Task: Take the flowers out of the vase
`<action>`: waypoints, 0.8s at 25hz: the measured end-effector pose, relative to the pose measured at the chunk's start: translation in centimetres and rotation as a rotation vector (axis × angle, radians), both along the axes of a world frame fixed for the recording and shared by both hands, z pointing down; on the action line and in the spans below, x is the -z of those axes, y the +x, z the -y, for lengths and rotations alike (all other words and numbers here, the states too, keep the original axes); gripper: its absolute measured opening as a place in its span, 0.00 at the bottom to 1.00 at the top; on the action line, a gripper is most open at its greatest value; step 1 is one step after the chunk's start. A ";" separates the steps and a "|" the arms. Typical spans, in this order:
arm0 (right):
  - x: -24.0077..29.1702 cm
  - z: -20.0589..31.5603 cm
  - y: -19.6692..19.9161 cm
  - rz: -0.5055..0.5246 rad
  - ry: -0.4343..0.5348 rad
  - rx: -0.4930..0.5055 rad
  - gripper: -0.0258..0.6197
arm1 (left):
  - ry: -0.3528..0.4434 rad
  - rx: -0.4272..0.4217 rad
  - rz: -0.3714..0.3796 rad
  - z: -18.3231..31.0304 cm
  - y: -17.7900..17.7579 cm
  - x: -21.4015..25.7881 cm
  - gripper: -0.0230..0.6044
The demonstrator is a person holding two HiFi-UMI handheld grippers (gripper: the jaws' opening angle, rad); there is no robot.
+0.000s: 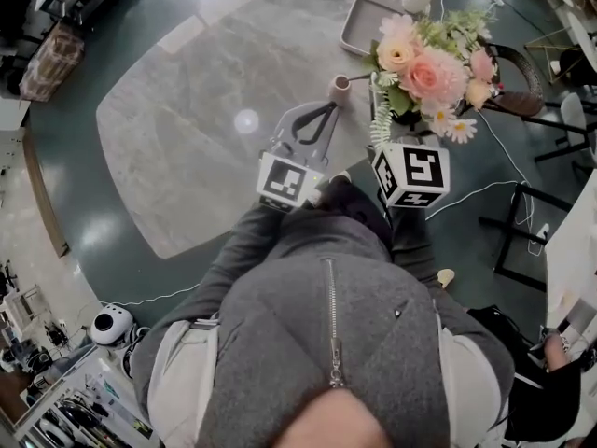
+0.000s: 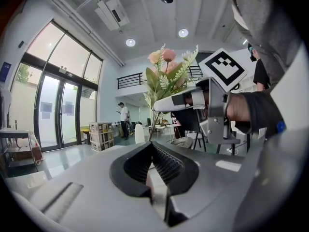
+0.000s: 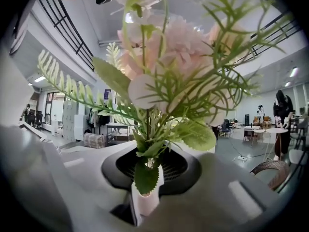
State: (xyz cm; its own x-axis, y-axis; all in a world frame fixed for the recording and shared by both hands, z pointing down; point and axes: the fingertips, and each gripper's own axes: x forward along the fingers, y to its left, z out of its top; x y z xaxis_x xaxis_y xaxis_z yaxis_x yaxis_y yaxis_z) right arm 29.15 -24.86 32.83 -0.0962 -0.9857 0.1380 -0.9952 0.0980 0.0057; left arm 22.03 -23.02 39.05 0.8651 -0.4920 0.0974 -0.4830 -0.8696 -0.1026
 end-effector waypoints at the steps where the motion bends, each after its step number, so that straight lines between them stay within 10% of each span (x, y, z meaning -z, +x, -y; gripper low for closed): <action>1: 0.1 -0.2 0.4 -0.001 0.002 -0.009 0.17 | 0.000 -0.008 0.001 -0.1 0.3 -0.1 0.05; 20: -3.3 -3.8 7.0 -0.053 -0.081 -0.222 0.17 | -0.016 -0.093 0.034 -0.4 3.5 -1.3 0.05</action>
